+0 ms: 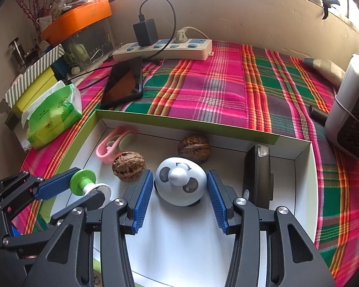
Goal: Organize objects
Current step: 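Lower the spool with the left gripper and the gadget with the right, then open both, then withdraw both grippers from the box toward the remaining items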
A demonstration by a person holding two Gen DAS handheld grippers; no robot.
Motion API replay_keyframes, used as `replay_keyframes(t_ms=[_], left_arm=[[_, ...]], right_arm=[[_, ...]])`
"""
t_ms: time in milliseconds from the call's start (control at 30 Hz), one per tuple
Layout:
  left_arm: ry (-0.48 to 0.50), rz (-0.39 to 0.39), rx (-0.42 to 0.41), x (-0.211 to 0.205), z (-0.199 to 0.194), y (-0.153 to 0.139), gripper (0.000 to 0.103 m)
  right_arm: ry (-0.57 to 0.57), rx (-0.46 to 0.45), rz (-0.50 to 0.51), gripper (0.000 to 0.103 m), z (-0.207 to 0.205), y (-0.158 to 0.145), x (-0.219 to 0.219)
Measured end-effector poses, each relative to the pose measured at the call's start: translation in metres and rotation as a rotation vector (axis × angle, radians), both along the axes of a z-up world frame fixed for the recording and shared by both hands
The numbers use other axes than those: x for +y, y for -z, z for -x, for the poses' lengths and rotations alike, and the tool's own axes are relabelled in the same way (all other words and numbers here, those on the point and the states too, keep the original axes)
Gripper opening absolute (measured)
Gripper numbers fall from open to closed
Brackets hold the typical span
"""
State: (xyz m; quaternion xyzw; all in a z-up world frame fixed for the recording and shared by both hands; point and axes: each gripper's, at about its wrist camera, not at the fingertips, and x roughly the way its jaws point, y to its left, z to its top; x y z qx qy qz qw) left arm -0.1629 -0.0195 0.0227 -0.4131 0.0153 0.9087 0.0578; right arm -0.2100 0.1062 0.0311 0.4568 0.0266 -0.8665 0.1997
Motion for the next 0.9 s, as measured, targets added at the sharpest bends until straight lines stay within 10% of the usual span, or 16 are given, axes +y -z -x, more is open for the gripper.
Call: replay_keyframes(t_ms=[900], left_arm=[[-0.002,-0.003,0.054,0.006,-0.052,-0.024,0.033]], right_arm=[[0.039,0.077,0.025,0.05,-0.058,-0.025,0.016]])
